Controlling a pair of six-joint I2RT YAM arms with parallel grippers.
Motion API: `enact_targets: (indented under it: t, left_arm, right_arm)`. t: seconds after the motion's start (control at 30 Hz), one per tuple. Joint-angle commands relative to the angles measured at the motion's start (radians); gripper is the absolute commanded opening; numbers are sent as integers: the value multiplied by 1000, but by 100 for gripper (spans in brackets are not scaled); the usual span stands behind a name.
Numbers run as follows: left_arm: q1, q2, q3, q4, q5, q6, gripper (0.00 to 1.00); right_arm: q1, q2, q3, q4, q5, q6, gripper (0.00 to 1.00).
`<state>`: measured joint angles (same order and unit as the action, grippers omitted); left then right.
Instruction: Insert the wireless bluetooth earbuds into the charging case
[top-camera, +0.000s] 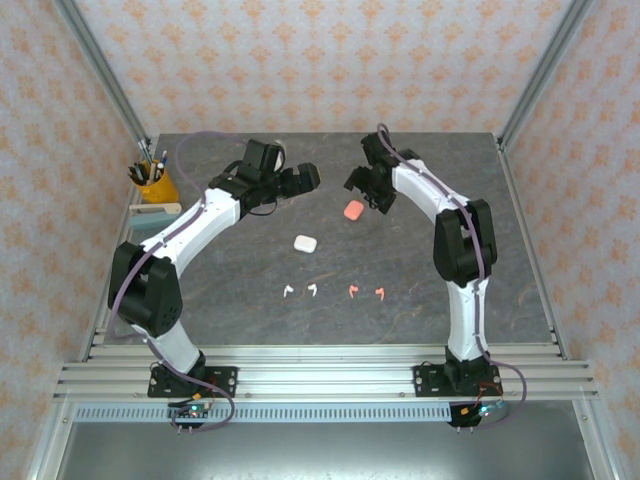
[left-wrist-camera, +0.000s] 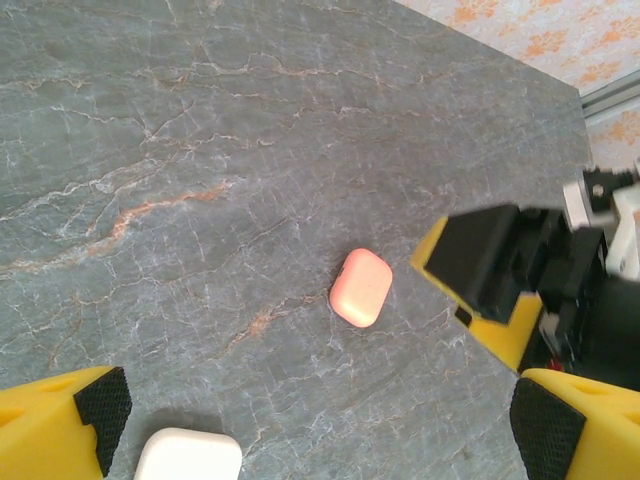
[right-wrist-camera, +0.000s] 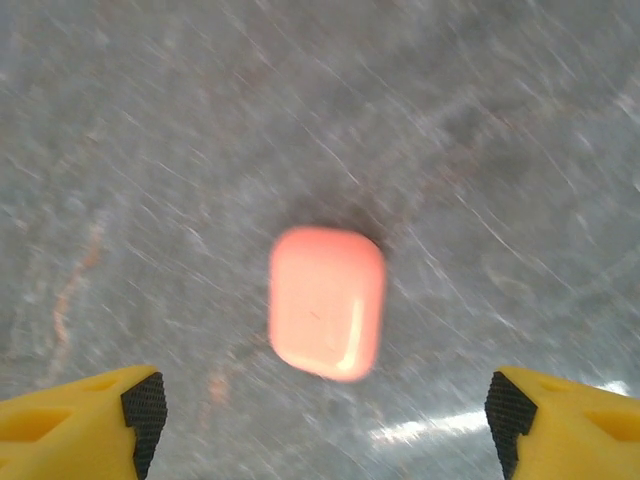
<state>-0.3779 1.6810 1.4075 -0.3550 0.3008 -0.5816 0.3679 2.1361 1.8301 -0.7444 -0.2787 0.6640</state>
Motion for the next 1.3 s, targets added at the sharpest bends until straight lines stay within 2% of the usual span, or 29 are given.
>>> enact_targets:
  t: [0.0, 0.27, 0.43, 0.77, 1.27]
  left_arm:
    - [-3, -60, -18, -15, -37, 16, 100]
    - [-3, -74, -25, -18, -38, 14, 100]
    - [0, -83, -20, -33, -47, 22, 100]
    - [3, -77, -16, -29, -43, 17, 100]
    - [2, -81, -19, -13, -38, 7, 100]
  right_arm:
    - [-1, 100, 143, -68, 36, -80, 84]
    - [-4, 332, 498, -177, 14, -203, 83]
    - [-9, 410, 595, -211, -11, -207, 83]
    - [5, 420, 556, -165, -123, -202, 79]
    - [53, 362, 464, -169, -198, -236, 76]
